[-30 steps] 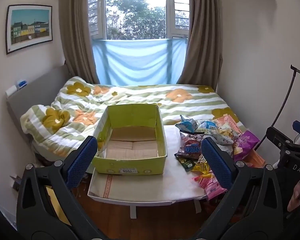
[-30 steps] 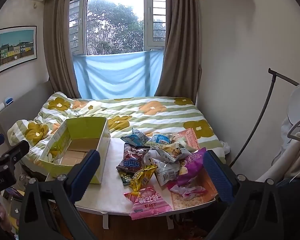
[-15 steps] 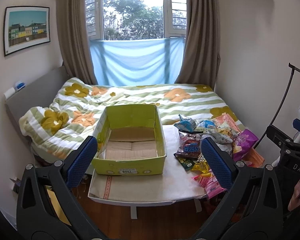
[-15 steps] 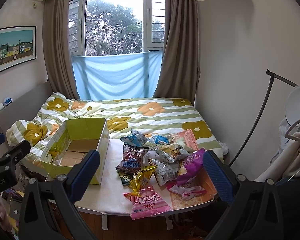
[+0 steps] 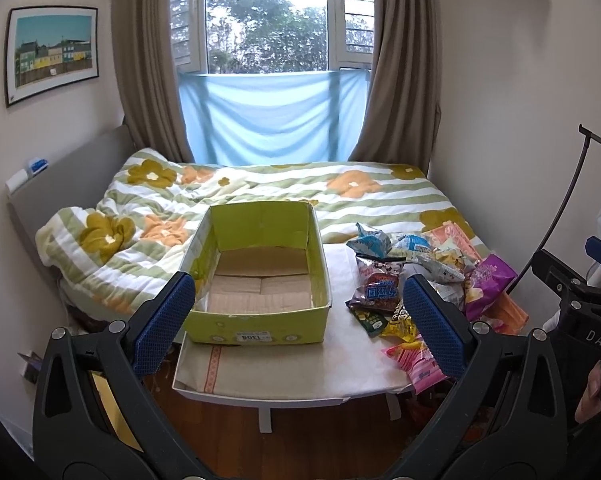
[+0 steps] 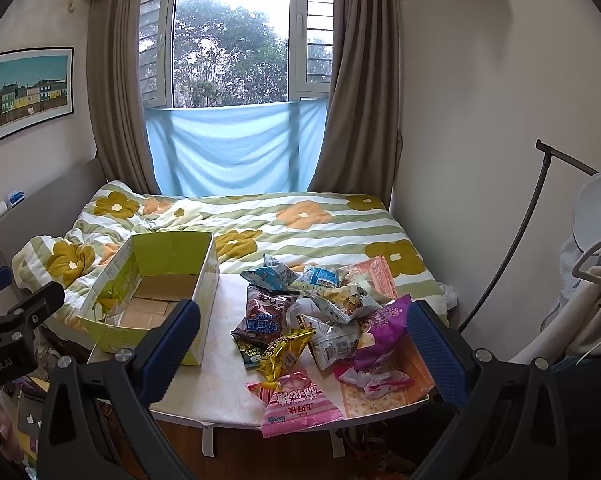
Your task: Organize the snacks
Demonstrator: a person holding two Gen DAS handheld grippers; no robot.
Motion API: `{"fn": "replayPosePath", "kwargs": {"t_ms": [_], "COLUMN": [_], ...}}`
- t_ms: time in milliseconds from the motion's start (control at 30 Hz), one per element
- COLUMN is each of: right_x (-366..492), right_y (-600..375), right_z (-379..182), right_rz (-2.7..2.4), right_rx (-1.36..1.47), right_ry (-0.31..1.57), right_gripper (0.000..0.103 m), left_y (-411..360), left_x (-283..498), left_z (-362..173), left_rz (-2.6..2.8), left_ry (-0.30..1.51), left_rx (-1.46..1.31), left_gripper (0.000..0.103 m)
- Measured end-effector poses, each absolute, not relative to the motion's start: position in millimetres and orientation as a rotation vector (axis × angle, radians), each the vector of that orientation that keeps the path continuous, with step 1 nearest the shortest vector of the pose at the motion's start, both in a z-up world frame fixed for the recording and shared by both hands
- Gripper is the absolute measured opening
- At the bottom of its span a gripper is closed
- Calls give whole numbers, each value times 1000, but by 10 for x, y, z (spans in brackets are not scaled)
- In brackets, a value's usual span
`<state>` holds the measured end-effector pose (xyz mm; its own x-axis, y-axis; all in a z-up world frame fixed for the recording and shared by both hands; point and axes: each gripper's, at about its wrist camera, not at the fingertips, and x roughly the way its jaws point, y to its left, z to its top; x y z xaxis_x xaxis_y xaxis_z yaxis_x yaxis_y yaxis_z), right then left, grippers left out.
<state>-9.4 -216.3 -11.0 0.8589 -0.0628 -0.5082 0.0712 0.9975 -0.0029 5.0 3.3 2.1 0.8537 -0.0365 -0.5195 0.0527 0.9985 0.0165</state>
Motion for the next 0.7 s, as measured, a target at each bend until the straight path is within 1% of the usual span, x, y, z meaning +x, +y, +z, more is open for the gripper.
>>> {"fn": "replayPosePath", "kwargs": {"t_ms": [700], "right_x": [-101], "right_y": [-2158], "right_z": [-126], "right_rz": [-71], "right_rx": [13], "right_ry": [537], "right_gripper": [103], "left_y": [53], "left_x": [57], "left_z": [-15], "left_rz": [-46], "left_ry": [560], "left_rx": [29], "left_gripper": [103]}}
